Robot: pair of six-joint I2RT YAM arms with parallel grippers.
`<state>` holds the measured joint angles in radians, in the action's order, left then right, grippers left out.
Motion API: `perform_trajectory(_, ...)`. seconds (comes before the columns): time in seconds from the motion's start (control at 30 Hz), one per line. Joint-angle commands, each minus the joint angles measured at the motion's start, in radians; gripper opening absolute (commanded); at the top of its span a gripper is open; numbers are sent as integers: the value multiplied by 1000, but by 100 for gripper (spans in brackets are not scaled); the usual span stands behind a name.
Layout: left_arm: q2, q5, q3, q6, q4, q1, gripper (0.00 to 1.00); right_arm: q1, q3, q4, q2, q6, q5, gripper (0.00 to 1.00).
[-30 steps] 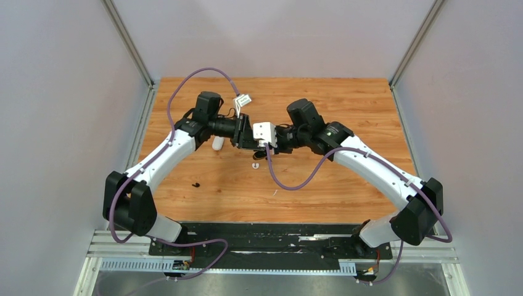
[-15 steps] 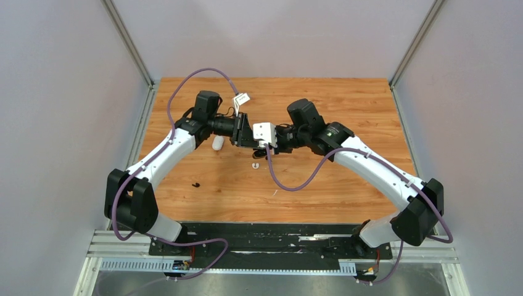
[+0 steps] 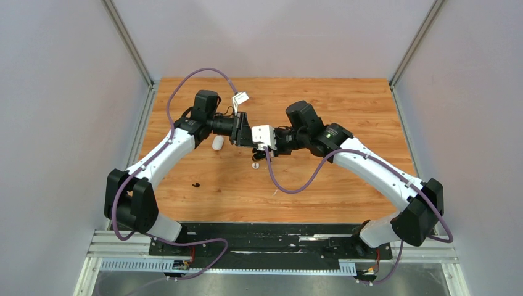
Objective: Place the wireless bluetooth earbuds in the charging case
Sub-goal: Open the charging case at the center of the board.
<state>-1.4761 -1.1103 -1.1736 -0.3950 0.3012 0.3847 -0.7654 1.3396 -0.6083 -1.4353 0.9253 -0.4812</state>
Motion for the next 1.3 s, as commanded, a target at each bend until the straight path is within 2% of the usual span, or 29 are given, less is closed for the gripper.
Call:
perform_trajectory(0.0, 7, -29, -4, 38, 9, -3, 48, -6, 11, 42, 22, -4, -10, 0)
perform_trajectory(0.27, 11, -13, -6, 92, 44, -3, 44, -6, 17, 46, 16, -14, -8, 0)
perform_trajectory(0.6, 8, -6, -15, 121, 53, -3, 34, -6, 18, 51, 16, -30, -4, 0)
perform_trajectory(0.73, 11, -6, -19, 131, 60, -3, 43, -6, 19, 53, 10, -37, 0, 0)
perform_trajectory(0.97, 9, -30, -25, 170, 89, -2, 46, -6, 23, 55, 3, -37, 3, 0)
perform_trajectory(1.27, 0, -15, -32, 152, 75, 0, 35, -7, 24, 54, -1, -33, -4, 0)
